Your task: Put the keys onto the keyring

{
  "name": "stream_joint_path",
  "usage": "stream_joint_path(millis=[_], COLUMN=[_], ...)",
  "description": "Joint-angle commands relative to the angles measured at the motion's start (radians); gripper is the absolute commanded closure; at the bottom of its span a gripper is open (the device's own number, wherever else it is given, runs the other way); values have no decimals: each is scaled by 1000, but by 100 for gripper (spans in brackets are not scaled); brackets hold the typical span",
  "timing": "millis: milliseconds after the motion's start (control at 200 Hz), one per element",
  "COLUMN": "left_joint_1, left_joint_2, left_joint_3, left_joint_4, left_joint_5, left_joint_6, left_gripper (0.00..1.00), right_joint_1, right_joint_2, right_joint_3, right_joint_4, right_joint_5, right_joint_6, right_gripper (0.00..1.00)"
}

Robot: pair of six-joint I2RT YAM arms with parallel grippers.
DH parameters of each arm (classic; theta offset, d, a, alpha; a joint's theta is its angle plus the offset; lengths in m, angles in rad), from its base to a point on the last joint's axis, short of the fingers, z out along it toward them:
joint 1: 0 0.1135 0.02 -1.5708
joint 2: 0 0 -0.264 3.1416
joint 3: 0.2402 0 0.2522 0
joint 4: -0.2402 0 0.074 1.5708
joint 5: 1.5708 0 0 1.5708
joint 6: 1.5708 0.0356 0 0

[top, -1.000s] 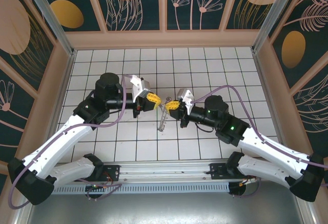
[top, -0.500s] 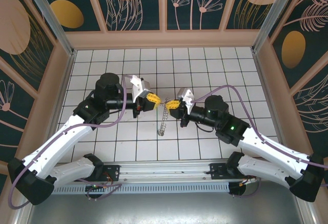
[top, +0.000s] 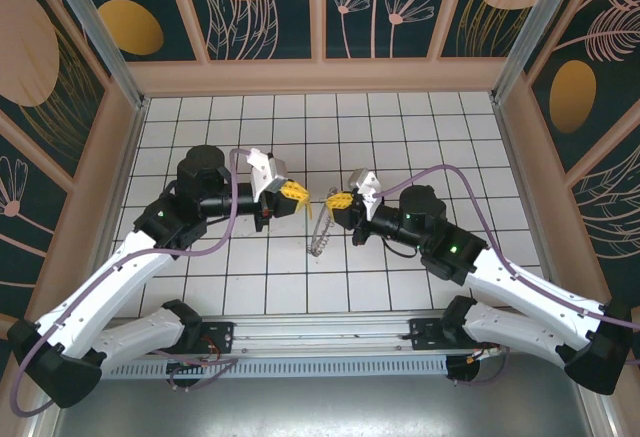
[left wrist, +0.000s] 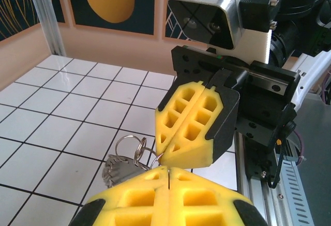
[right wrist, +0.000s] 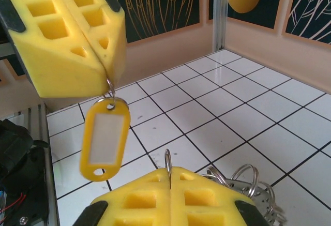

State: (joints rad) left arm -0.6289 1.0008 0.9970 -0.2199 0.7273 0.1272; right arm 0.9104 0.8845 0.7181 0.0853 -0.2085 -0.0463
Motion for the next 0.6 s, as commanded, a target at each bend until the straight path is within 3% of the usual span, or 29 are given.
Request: stream_joint_path(millis=[0,596], left_joint_1=[-5,-5], left_joint_2=[-10,56], left_joint_3=[7,-3], left_joint_4=[-21,65], left_joint_5=[-1,52], left_joint_6=[15,-12], left_gripper=[100,100], right_joint_1=[-4,17], right_joint_2=[-9,33], right_joint_3=[24,18], right_joint_4=[56,173], right_joint_5=[11,-47], right_joint_6=[3,-3], right_gripper=[100,100])
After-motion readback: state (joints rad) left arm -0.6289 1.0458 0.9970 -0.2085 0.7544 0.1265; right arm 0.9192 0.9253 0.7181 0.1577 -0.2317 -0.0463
